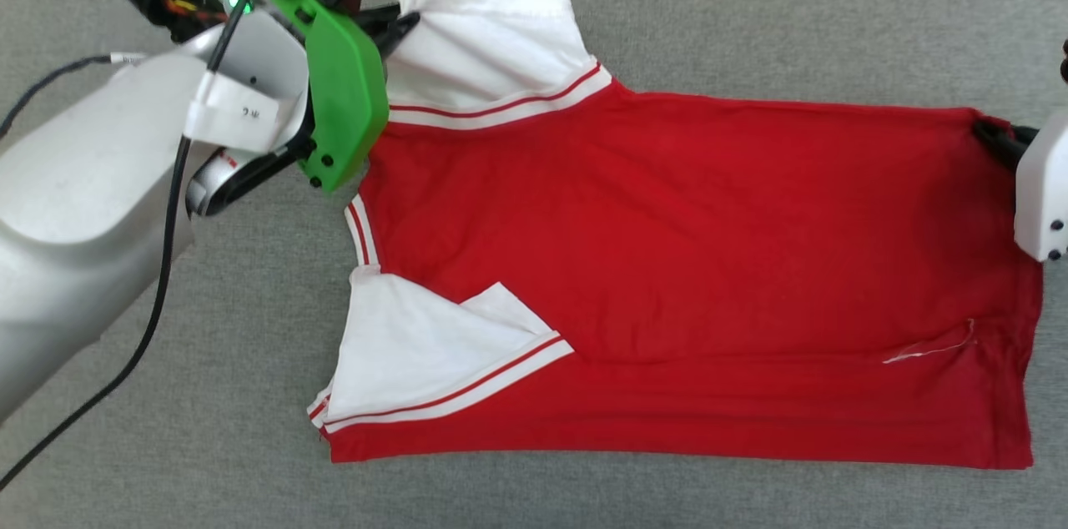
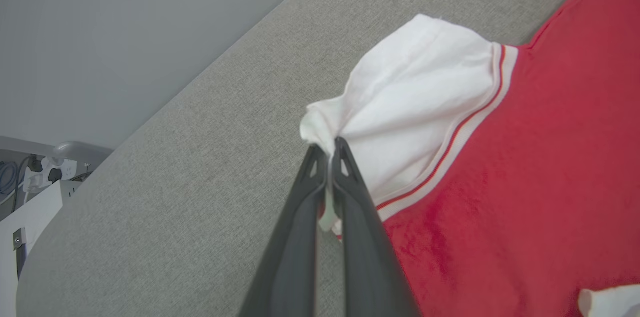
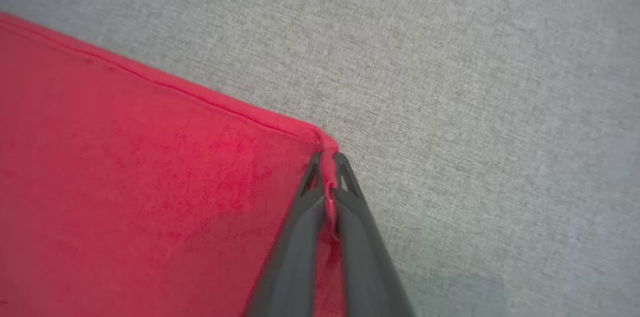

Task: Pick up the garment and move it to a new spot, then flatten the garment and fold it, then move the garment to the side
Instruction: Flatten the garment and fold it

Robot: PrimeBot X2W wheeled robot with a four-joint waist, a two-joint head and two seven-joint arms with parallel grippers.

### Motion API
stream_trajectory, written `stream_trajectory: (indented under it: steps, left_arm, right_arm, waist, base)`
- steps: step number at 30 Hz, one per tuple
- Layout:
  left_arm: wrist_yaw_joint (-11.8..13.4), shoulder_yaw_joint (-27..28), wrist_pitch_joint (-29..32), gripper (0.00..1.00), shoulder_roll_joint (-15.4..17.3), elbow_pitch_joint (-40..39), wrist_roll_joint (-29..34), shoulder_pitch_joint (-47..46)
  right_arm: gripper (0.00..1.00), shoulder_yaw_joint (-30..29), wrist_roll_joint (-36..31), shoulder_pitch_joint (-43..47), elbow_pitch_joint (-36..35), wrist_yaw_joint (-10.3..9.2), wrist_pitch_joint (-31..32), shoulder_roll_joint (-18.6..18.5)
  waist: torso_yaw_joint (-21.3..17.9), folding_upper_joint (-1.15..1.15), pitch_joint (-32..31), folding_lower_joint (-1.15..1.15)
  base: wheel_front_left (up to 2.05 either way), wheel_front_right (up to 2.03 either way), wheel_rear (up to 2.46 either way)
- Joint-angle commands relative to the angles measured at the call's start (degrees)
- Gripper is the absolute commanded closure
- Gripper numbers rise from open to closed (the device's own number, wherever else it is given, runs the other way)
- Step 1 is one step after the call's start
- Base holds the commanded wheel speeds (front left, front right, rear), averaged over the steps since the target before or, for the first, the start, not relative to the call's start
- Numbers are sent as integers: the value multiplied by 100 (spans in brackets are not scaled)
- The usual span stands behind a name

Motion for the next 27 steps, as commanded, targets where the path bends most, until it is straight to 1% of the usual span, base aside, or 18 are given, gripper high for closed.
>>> stream_trajectory:
  steps: [1, 6, 12, 17, 21, 24, 27]
  left_arm:
    - [77, -19, -74, 100, 63, -26, 53, 164]
    - [222, -69, -245, 100, 169, -244, -6, 611]
    - [528, -142, -419, 100, 453, -688, 24, 1226]
    - [893, -201, -532, 100, 781, -1257, -13, 1921]
    - [1175, -250, -573, 100, 1015, -1617, -47, 2544]
    - [1320, -272, -616, 100, 1105, -1786, -154, 2997]
    - [1422, -288, -698, 100, 1110, -1821, -241, 3389]
  right_arm:
    - [100, -40, -22, 187, -22, 2, -184, 18]
    - [100, -190, -9, 697, -213, 2, -634, 3]
    - [100, -516, -53, 1523, -461, 2, -997, -4]
    - [100, -787, -163, 2283, -789, 2, -1104, 75]
    - [100, -1008, -262, 2860, -1042, 2, -1117, 194]
    - [100, -1155, -268, 3236, -1143, 2, -1073, 306]
    - [100, -1245, -311, 3574, -1168, 2, -997, 378]
  waist:
    - [-60, 0, -335, 0]
    - [-39, 0, -767, 0]
    - [19, 0, -1248, 0]
    - [45, 0, -1513, 0]
    - [53, 0, -1597, 0]
    - [76, 0, -1618, 0]
    - [101, 0, -1599, 0]
  base:
    - [0, 0, 0]
    - [0, 0, 0]
    - [0, 0, 0]
    - [0, 0, 0]
    - [0, 0, 0]
    - [0, 0, 0]
    - [0, 0, 0]
